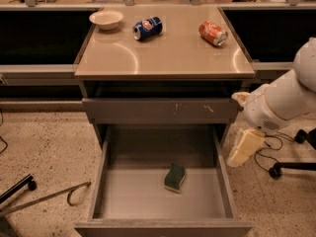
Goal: Pick sponge from middle drawer and place on counter
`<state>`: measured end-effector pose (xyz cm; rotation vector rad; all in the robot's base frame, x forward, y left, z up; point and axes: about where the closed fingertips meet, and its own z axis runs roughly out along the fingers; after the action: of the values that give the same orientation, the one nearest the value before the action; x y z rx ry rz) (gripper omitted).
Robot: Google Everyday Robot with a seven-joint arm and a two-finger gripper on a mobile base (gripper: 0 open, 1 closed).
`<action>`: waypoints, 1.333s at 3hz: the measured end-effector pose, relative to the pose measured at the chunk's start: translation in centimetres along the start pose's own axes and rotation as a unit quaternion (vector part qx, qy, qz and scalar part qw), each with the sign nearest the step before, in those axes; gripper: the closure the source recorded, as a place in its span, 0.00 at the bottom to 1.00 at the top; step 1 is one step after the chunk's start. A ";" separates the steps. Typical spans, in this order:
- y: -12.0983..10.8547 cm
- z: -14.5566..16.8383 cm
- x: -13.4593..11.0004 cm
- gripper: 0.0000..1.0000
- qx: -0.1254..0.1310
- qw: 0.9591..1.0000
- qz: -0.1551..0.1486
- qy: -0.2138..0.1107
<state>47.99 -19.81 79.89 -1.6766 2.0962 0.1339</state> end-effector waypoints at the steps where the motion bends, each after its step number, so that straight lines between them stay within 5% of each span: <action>1: -0.4 6.2 1.6 0.00 0.008 0.999 0.011 0.031; 3: -0.6 17.1 5.1 0.00 0.023 0.997 0.067 0.011; 4: 1.1 22.7 6.8 0.00 -0.020 0.993 0.106 -0.039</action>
Offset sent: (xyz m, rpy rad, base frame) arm 0.0610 0.0212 -0.1963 -0.0518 -0.0442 -0.1613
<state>52.27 -17.73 56.62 -1.4413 2.2200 0.3048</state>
